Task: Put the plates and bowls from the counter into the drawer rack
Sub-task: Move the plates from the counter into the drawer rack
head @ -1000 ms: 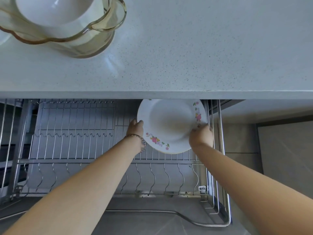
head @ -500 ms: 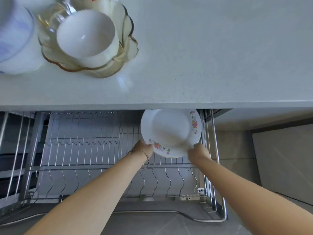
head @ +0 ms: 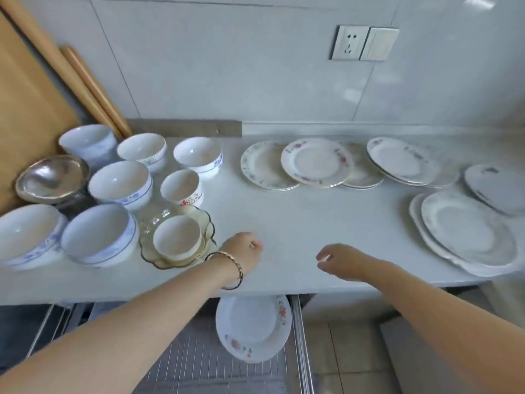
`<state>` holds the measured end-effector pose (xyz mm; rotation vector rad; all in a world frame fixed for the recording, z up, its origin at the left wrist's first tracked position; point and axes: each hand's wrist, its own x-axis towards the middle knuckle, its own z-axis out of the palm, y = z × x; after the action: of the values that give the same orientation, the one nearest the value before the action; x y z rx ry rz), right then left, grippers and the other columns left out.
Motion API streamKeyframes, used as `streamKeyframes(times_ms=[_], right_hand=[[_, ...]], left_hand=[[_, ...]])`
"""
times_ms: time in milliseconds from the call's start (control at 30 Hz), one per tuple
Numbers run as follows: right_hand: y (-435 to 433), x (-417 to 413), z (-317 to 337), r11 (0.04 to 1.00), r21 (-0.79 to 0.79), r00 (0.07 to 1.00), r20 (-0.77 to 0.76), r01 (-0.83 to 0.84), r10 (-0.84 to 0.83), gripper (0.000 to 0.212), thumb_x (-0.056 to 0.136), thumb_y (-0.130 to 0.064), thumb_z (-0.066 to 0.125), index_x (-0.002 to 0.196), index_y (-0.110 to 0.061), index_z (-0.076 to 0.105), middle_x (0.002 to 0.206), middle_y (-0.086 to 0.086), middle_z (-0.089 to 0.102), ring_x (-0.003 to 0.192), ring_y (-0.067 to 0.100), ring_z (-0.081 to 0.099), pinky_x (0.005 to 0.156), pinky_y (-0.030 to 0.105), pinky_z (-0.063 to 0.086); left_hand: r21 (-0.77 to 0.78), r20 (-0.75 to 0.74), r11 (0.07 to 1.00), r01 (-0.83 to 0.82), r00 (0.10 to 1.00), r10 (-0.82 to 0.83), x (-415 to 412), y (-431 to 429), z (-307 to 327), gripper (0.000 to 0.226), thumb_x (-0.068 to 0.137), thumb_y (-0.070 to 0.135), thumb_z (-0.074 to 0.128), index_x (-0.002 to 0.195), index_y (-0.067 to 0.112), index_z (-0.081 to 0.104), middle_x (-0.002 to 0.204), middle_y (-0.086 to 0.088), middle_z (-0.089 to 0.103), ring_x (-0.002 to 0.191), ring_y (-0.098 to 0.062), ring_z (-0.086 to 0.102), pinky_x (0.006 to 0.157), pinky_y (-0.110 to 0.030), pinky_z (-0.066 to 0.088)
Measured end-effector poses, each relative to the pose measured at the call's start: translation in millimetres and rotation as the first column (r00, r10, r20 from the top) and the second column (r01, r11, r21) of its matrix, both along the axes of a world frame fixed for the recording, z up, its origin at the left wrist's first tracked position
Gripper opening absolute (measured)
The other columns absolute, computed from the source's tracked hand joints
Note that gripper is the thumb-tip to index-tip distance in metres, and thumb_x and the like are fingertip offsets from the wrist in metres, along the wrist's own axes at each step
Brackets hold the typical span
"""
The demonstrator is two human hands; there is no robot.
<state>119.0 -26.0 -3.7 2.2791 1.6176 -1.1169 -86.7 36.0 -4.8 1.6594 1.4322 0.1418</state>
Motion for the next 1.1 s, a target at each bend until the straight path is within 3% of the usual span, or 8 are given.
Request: streamKeyframes(times_ms=[100, 200, 333, 567, 700, 867, 933, 1100], right_hand=[[32.9, 42.5, 17.5, 0.988, 0.113, 0.994, -0.014, 0.11, -0.109, 0.034, 0.091, -0.025, 0.05, 0.123, -0.014, 0.058, 0.129, 0.009, 0.059, 0.12, 0.025, 0.054, 0.103, 0.036, 0.042], [72.5, 85.4, 14.8, 0.969, 0.166, 0.983, -0.041, 0.185, -0.181, 0.038, 0.092, -0.027, 0.048, 0.127, -0.014, 0.053, 0.13, 0.01, 0.057, 0.115, 0.024, 0.053, 0.099, 0.034, 0.04], [140.8, 148.0, -9.6, 0.934, 0.258, 0.969, -0.03, 0.246, -0.247, 0.044, 0.095, -0.025, 0.047, 0.136, -0.009, 0.045, 0.141, 0.009, 0.047, 0.128, 0.027, 0.046, 0.105, 0.033, 0.036], [238.5, 225.6, -56.9, 0.896, 0.27, 0.932, -0.188, 0.353, -0.311, 0.055, 0.093, -0.014, 0.048, 0.144, -0.008, 0.027, 0.136, 0.021, 0.049, 0.121, 0.037, 0.05, 0.1, 0.037, 0.038], [260.7, 242.1, -75.8, 0.843, 0.253, 0.846, -0.394, 0.474, -0.358, 0.07, 0.091, -0.011, 0.053, 0.149, -0.01, 0.014, 0.136, 0.019, 0.049, 0.12, 0.035, 0.051, 0.097, 0.037, 0.04], [262.3, 252.8, -90.7, 0.83, 0.25, 0.815, -0.463, 0.498, -0.349, 0.044, 0.086, -0.012, 0.059, 0.128, -0.004, 0.05, 0.101, 0.009, 0.061, 0.086, 0.025, 0.056, 0.076, 0.033, 0.046], [260.1, 252.0, -87.7, 0.824, 0.258, 0.804, -0.487, 0.505, -0.341, 0.042, 0.086, -0.01, 0.06, 0.127, -0.006, 0.05, 0.098, 0.007, 0.06, 0.087, 0.025, 0.056, 0.077, 0.034, 0.047], [232.1, 238.9, -67.9, 0.816, 0.285, 0.808, -0.489, 0.503, -0.328, 0.043, 0.086, -0.009, 0.06, 0.128, -0.01, 0.051, 0.095, 0.008, 0.063, 0.088, 0.026, 0.059, 0.088, 0.042, 0.052]], left_hand=[[0.045, 0.055, 0.993, -0.112, 0.993, 0.109, 36.2, 29.8, 20.6, 0.022, 0.09, 0.012, 0.041, 0.097, 0.009, 0.062, 0.095, -0.012, 0.07, 0.097, -0.03, 0.067, 0.078, -0.03, 0.049], [-0.049, 0.144, 0.97, -0.237, 0.96, 0.242, 81.1, 59.8, 16.5, 0.02, 0.09, 0.011, 0.038, 0.1, 0.015, 0.055, 0.077, -0.003, 0.062, 0.083, -0.027, 0.064, 0.061, -0.023, 0.042], [-0.11, 0.171, 0.916, -0.387, 0.9, 0.401, 144.5, 107.7, -6.6, 0.033, 0.089, 0.01, 0.039, 0.12, 0.014, 0.049, 0.103, -0.007, 0.055, 0.096, -0.03, 0.064, 0.069, -0.028, 0.043], [-0.039, 0.036, 0.854, -0.518, 0.854, 0.52, 213.0, 193.7, -40.4, 0.045, 0.091, 0.007, 0.045, 0.135, 0.008, 0.037, 0.13, -0.014, 0.054, 0.112, -0.031, 0.055, 0.087, -0.032, 0.044], [-0.142, 0.061, 0.82, -0.555, 0.822, 0.567, 225.5, 227.0, -58.0, 0.04, 0.082, -0.002, 0.051, 0.121, 0.002, 0.053, 0.117, -0.015, 0.061, 0.1, -0.032, 0.059, 0.087, -0.041, 0.053], [-0.234, 0.103, 0.763, -0.602, 0.765, 0.635, 231.4, 233.8, -70.7, 0.035, 0.079, -0.017, 0.057, 0.11, -0.001, 0.061, 0.104, -0.018, 0.065, 0.091, -0.031, 0.058, 0.079, -0.038, 0.053], [-0.229, 0.136, 0.758, -0.611, 0.751, 0.646, 229.2, 230.3, -69.4, 0.03, 0.078, -0.018, 0.057, 0.095, 0.005, 0.063, 0.09, -0.012, 0.063, 0.091, -0.03, 0.059, 0.082, -0.04, 0.054], [-0.24, 0.22, 0.753, -0.613, 0.721, 0.657, 213.4, 204.3, -59.6, 0.027, 0.078, -0.018, 0.057, 0.076, 0.009, 0.06, 0.097, -0.013, 0.06, 0.092, -0.029, 0.059, 0.092, -0.044, 0.052]])
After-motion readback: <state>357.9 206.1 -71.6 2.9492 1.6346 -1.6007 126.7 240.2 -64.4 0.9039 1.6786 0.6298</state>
